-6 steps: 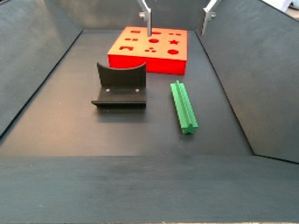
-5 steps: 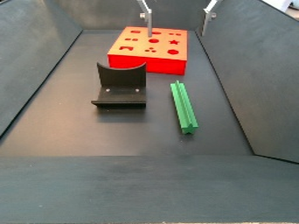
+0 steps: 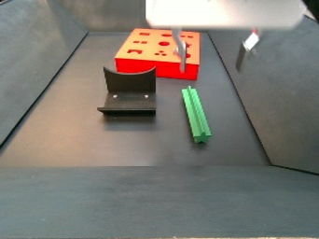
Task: Pick up the star object. Move up. Place the star object on the fixture. Regrasp the star object. Move to above the board. Insert the star object.
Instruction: Pick up the star object.
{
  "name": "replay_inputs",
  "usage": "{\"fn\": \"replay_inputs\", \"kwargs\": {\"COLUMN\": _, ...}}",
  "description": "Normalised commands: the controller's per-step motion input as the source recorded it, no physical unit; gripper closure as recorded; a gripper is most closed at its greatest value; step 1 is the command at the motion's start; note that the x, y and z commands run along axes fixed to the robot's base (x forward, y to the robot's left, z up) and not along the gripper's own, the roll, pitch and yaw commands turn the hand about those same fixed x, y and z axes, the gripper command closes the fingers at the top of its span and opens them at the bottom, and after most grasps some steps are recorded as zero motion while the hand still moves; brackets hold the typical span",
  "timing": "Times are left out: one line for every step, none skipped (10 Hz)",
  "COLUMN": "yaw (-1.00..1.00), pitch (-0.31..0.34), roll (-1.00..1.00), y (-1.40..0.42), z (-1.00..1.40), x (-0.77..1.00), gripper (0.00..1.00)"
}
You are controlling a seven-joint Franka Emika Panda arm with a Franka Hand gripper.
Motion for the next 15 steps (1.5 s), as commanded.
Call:
{"fn": "replay_inputs", "kwargs": {"yaw": 0.0, "pitch": -0.013, "roll": 0.12, "y": 0.63, "z": -1.0, "x": 0.03, "gripper": 0.0}}
{"fn": "replay_inputs", "kwargs": {"yaw": 0.0, "pitch": 0.0, "roll": 0.08, "y": 0.6, "z": -1.0, "x": 0.26, "gripper": 0.0}}
{"fn": "replay_inputs", "kwargs": {"yaw": 0.0, "pitch": 0.0, "roll": 0.08, "y": 0.56, "z": -1.0, "x": 0.32, "gripper": 0.0}}
{"fn": "replay_inputs", "kwargs": {"yaw": -0.06, "pitch": 0.0, "roll": 0.08, "y": 0.44, "z": -1.0, "x": 0.46, "gripper": 0.0}}
{"fn": "replay_inputs", "kwargs": {"yaw": -0.12, "pitch": 0.0, "roll": 0.14, "y": 0.18, "z": -1.0, "x": 0.42, "gripper": 0.0}}
{"fn": "replay_inputs", "kwargs": {"yaw": -0.15, "pitch": 0.0, "roll": 0.23, "y": 0.0, "z": -0.94, "x": 0.15, "gripper": 0.0}}
{"fn": "replay_inputs", "kwargs": {"yaw": -0.12, "pitch": -0.063, "roll": 0.28, "y": -0.13, "z": -0.82, "x": 0.0, "gripper": 0.0}}
{"fn": "replay_inputs", "kwargs": {"yaw": -0.1, "pitch": -0.066, "roll": 0.28, "y": -0.13, "z": -0.82, "x": 0.0, "gripper": 0.0}}
{"fn": "replay_inputs", "kwargs": {"yaw": -0.04, "pitch": -0.089, "roll": 0.29, "y": -0.14, "z": -0.79, "x": -0.04, "gripper": 0.0}}
{"fn": "replay_inputs", "kwargs": {"yaw": -0.04, "pitch": -0.11, "roll": 0.3, "y": -0.17, "z": -0.76, "x": -0.11, "gripper": 0.0}}
{"fn": "replay_inputs", "kwargs": {"yaw": -0.03, "pitch": -0.12, "roll": 0.3, "y": -0.17, "z": -0.74, "x": -0.09, "gripper": 0.0}}
{"fn": "replay_inputs", "kwargs": {"yaw": -0.05, "pitch": -0.163, "roll": 0.29, "y": -0.27, "z": -0.67, "x": -0.01, "gripper": 0.0}}
{"fn": "replay_inputs", "kwargs": {"yaw": -0.09, "pitch": -0.333, "roll": 0.11, "y": -0.39, "z": -0.01, "x": -0.3, "gripper": 0.0}}
{"fn": "replay_inputs", "kwargs": {"yaw": -0.02, "pitch": -0.434, "roll": 0.11, "y": -0.52, "z": 0.04, "x": -0.46, "gripper": 0.0}}
{"fn": "replay_inputs", "kwargs": {"yaw": 0.0, "pitch": -0.403, "roll": 0.17, "y": -0.59, "z": 0.1, "x": -0.47, "gripper": 0.0}}
